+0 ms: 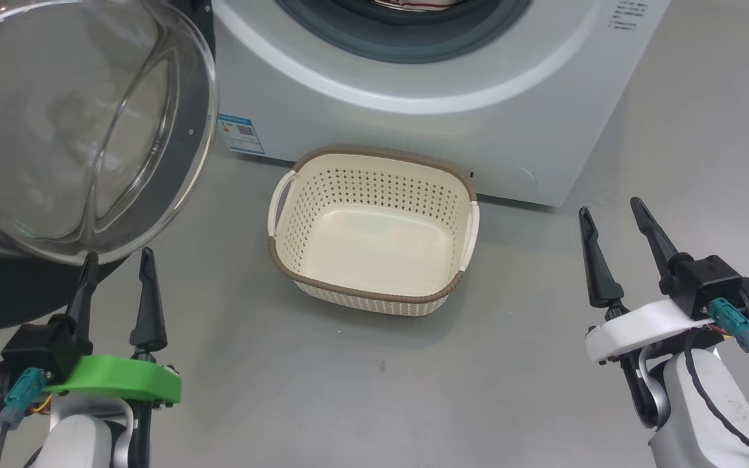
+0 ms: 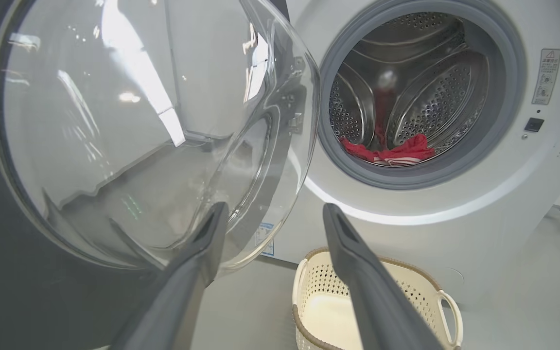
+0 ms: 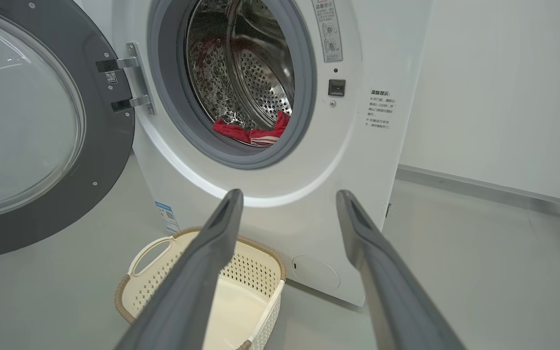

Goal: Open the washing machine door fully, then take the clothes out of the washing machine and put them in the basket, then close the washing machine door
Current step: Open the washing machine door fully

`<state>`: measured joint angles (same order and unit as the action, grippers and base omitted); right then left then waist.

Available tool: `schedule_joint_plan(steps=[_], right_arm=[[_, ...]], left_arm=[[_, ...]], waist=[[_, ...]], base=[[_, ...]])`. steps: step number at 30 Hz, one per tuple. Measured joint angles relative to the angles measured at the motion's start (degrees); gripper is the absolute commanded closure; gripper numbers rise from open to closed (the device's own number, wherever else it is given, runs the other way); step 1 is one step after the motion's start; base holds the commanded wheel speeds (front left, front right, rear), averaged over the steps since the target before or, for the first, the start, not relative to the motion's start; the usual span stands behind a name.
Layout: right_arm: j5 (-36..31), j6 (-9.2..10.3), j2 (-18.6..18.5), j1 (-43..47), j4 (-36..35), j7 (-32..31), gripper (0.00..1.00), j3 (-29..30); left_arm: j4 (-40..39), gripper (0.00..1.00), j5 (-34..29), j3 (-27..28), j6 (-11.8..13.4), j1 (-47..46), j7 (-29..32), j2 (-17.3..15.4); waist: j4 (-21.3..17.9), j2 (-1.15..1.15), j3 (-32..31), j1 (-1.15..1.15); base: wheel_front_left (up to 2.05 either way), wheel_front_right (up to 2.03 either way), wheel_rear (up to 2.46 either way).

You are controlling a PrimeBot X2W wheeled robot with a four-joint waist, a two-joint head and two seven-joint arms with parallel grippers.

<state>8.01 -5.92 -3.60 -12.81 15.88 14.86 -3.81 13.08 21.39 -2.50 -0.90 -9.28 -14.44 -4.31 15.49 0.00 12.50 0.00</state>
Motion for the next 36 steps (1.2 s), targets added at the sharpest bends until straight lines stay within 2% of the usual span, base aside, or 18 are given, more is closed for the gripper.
schedule_joint_plan(steps=[8, 21, 36], right_arm=[[0.7, 0.00, 0.2, 2.2, 0.2, 0.0, 0.00, -0.4], [2.2, 0.02, 0.6, 5.3, -0.2, 0.0, 0.00, -1.3], [2.6, 0.53, 0.9, 7.4, -1.6, 0.0, 0.00, -1.5]], left_arm=[[-0.5, 0.00, -0.2, -2.1, -1.4, 0.5, 1.3, 0.1], [-0.7, 0.00, -0.3, -3.5, -1.4, 3.6, 4.3, 0.0], [-2.1, 0.00, -0.3, -4.7, -1.4, 4.8, 6.8, 0.0]], waist=[[-4.9, 0.00, -1.2, 0.00], [-11.5, 0.00, -4.1, 0.00], [-14.2, 0.00, -6.1, 0.00]], base=[[0.00, 0.00, 0.00], [0.00, 0.00, 0.00], [0.00, 0.00, 0.00]])
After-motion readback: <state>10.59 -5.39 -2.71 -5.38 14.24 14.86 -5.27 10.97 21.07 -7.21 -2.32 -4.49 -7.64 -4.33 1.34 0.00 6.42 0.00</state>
